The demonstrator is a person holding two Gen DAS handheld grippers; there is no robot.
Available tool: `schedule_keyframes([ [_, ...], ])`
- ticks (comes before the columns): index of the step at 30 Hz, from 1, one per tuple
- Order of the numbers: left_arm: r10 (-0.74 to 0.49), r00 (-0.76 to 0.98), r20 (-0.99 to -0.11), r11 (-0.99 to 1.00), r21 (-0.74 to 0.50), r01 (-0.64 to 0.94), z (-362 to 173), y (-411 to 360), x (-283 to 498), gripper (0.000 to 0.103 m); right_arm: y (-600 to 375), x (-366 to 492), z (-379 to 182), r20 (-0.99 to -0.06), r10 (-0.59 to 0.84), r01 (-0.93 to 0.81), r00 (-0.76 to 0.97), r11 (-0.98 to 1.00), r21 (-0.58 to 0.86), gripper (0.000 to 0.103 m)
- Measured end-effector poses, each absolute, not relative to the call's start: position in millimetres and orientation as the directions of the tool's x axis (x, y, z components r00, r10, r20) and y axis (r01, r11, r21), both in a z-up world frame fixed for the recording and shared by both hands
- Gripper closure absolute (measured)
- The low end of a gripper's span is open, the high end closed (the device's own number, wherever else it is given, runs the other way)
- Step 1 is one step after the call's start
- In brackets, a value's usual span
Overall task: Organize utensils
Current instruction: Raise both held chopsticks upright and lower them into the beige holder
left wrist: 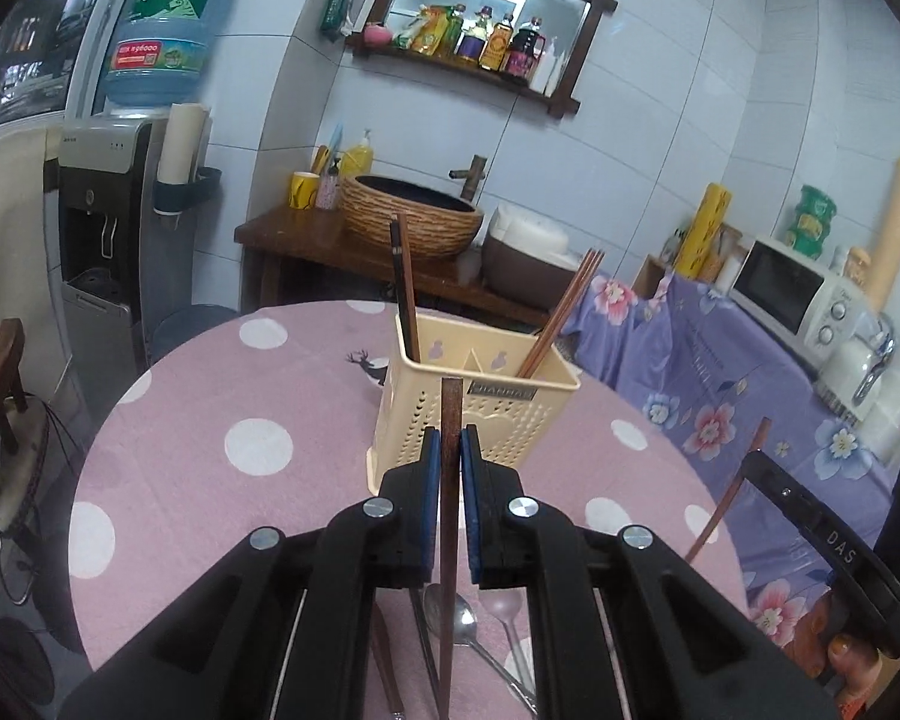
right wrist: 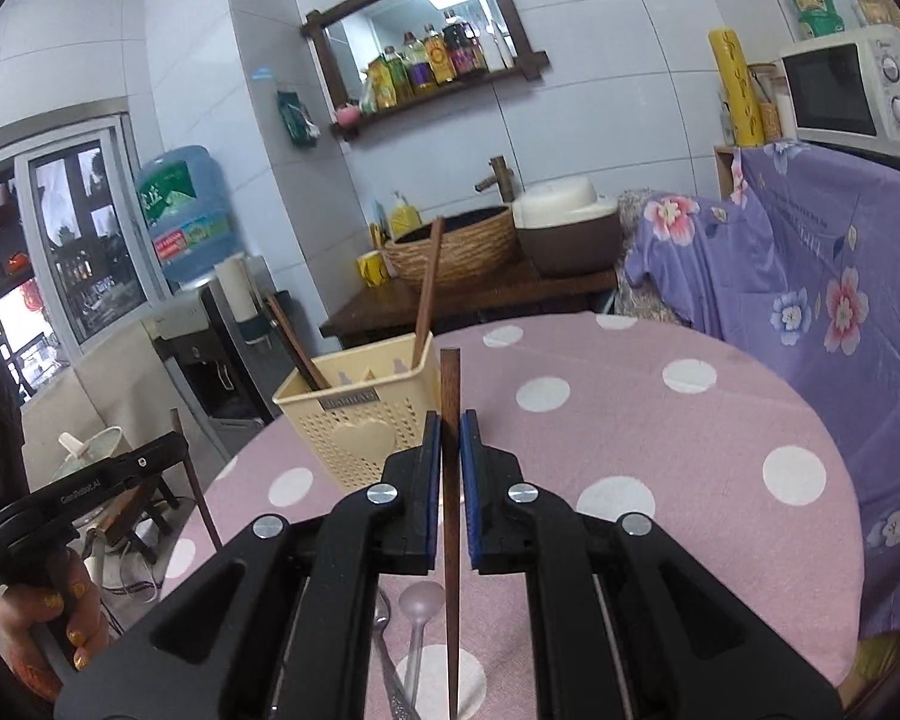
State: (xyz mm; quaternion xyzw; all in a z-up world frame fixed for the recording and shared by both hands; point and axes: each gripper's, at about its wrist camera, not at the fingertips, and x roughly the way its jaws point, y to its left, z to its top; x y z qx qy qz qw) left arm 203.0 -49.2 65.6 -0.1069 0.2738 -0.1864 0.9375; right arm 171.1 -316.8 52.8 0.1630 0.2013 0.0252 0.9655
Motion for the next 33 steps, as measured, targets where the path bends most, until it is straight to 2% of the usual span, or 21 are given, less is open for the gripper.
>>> schedule_keyframes([
  [4, -0.396, 0.801, -0.449, 0.912, -0.295, 0.285, 74, -46, 203, 0.095, -313, 170, 67, -0.364, 0.103, 0.012, 0.926, 0.953, 0.302, 0.096],
  [21, -0.391, 0.817, -0.424, 0.915, -0.275, 0.296, 101, -45, 217, 0.095, -311, 193, 96, -0.392, 0.114, -0.019, 0.913, 0.971, 0.237, 0.096],
  [25, -0.430, 0.809, -0.400, 0.897, -0.292, 0.332, 137, -42, 226, 0.095, -309, 200, 133, -0.358, 0.140, -0.058, 0.923, 0.971, 0.232, 0.096],
  [29, -0.444, 0.833, -0.330, 0.886, -0.299, 0.354, 194, -42, 237, 0.095, -302, 215, 194, -0.293, 0.145, -0.086, 0.945, 0.975, 0.204, 0.096],
  [33, -0.382, 0.889, -0.254, 0.910, -0.275, 0.312, 241, -51, 257, 0.095, -292, 242, 244, -0.225, 0.095, -0.055, 0.970, 0.983, 0.176, 0.096],
])
